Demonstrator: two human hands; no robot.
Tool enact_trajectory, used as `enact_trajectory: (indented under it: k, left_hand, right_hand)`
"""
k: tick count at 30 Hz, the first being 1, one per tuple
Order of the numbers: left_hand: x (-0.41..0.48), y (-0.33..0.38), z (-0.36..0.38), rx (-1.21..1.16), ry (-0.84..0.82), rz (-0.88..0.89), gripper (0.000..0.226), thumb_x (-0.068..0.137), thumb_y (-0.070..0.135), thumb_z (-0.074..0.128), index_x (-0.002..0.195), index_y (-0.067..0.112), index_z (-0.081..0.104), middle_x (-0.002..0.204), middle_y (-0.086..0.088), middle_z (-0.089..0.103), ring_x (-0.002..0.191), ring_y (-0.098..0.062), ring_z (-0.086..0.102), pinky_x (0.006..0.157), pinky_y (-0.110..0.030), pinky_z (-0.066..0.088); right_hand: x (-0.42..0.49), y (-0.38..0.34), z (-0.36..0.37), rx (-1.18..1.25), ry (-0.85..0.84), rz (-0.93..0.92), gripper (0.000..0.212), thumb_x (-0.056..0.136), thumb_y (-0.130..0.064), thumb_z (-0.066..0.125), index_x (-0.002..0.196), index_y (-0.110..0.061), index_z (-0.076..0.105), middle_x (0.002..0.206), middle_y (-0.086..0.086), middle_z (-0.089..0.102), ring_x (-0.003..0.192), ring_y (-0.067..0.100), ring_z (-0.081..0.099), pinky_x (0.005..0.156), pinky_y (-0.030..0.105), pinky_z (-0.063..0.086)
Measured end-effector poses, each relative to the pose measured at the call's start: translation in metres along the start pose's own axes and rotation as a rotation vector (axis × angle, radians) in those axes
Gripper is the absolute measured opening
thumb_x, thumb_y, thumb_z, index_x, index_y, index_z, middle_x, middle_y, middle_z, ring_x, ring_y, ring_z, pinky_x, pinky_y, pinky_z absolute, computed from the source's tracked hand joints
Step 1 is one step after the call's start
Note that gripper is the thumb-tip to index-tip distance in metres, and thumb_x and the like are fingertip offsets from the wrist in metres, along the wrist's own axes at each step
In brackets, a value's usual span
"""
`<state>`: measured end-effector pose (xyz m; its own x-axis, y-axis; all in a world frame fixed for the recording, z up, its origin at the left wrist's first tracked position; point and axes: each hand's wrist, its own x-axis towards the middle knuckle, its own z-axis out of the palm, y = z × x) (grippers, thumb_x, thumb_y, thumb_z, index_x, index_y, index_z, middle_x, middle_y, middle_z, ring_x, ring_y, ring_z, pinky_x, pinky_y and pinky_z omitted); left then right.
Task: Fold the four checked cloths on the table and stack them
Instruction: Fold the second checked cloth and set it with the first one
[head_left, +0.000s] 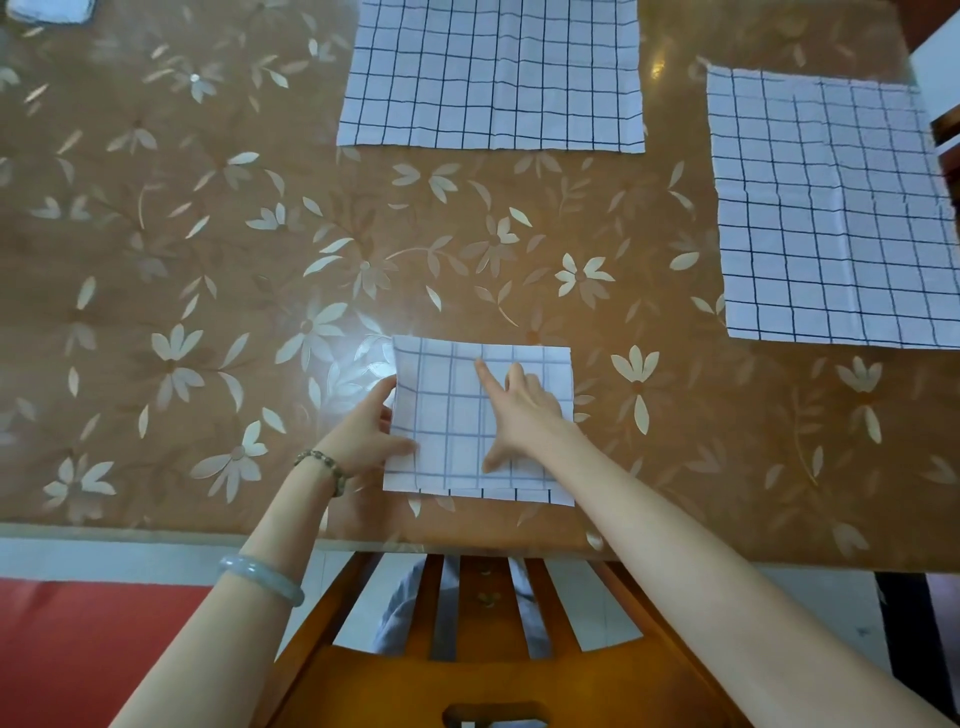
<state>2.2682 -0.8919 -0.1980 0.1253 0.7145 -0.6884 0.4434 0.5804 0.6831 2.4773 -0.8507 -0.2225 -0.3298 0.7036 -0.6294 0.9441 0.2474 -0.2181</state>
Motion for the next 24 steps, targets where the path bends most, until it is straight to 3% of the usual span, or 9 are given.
enact_trajectory:
  k: [5,8,10,17,19,21,24]
  left_hand:
    - [-0.005,0.007,0.002,-0.049,-0.006,0.061,0.084,0.080,-0.002,0.067,0.139,0.043,0.029,0.112,-0.015,0.062,0.093,-0.027,0.068,0.082,-0.042,0.057]
    - [-0.007,0.016,0.010,-0.008,0.019,0.094,0.084,0.081,0.000,0.066,0.133,0.053,0.027,0.108,-0.012,0.064,0.090,-0.028,0.068,0.081,-0.043,0.057]
    - [-0.008,0.021,0.015,0.023,0.022,0.114,0.083,0.081,0.000,0.064,0.138,0.049,0.027,0.103,-0.013,0.063,0.081,-0.027,0.067,0.078,-0.045,0.058]
    - [-0.011,0.045,0.035,0.176,0.025,0.163,0.086,0.082,0.004,0.061,0.146,0.043,0.019,0.089,-0.008,0.058,0.068,-0.015,0.058,0.069,-0.029,0.055]
    - [-0.011,0.048,0.040,0.210,0.031,0.156,0.087,0.081,0.007,0.062,0.147,0.040,0.017,0.091,-0.012,0.058,0.071,-0.019,0.060,0.071,-0.033,0.056]
    - [-0.012,0.055,0.047,0.245,0.039,0.151,0.085,0.082,0.009,0.062,0.148,0.036,0.016,0.088,-0.011,0.059,0.072,-0.022,0.060,0.071,-0.033,0.055]
    - [-0.011,0.064,0.065,0.310,0.060,0.166,0.081,0.084,0.009,0.059,0.149,0.030,0.016,0.079,-0.003,0.053,0.065,-0.013,0.053,0.061,-0.020,0.045]
  right_hand:
    - [-0.002,-0.007,-0.002,-0.024,-0.051,0.065,0.140,0.057,-0.043,0.087,0.149,-0.028,-0.017,0.141,0.013,0.020,0.125,0.031,0.031,0.094,0.046,0.043]
    - [-0.002,-0.009,-0.002,-0.018,-0.055,0.085,0.140,0.058,-0.043,0.088,0.149,-0.028,-0.018,0.143,0.013,0.017,0.127,0.032,0.029,0.095,0.048,0.041]
    - [-0.001,-0.010,-0.001,-0.012,-0.047,0.100,0.141,0.057,-0.044,0.088,0.148,-0.029,-0.018,0.142,0.013,0.017,0.127,0.033,0.028,0.093,0.049,0.040]
    - [-0.003,-0.010,0.000,0.046,-0.025,0.104,0.140,0.056,-0.047,0.087,0.149,-0.028,-0.016,0.139,0.013,0.019,0.127,0.033,0.028,0.097,0.050,0.037]
    - [-0.006,-0.004,0.001,0.082,0.011,0.059,0.133,0.060,-0.046,0.085,0.151,-0.027,-0.010,0.132,0.010,0.026,0.121,0.030,0.031,0.098,0.046,0.038]
    - [-0.010,0.009,0.005,0.286,0.069,0.032,0.112,0.070,-0.037,0.079,0.152,-0.027,0.004,0.125,0.006,0.032,0.114,0.023,0.036,0.095,0.036,0.038]
    - [-0.022,0.031,0.007,1.063,0.164,0.131,0.058,0.087,-0.013,0.064,0.140,-0.020,0.041,0.118,0.004,0.049,0.102,0.016,0.049,0.082,0.022,0.044]
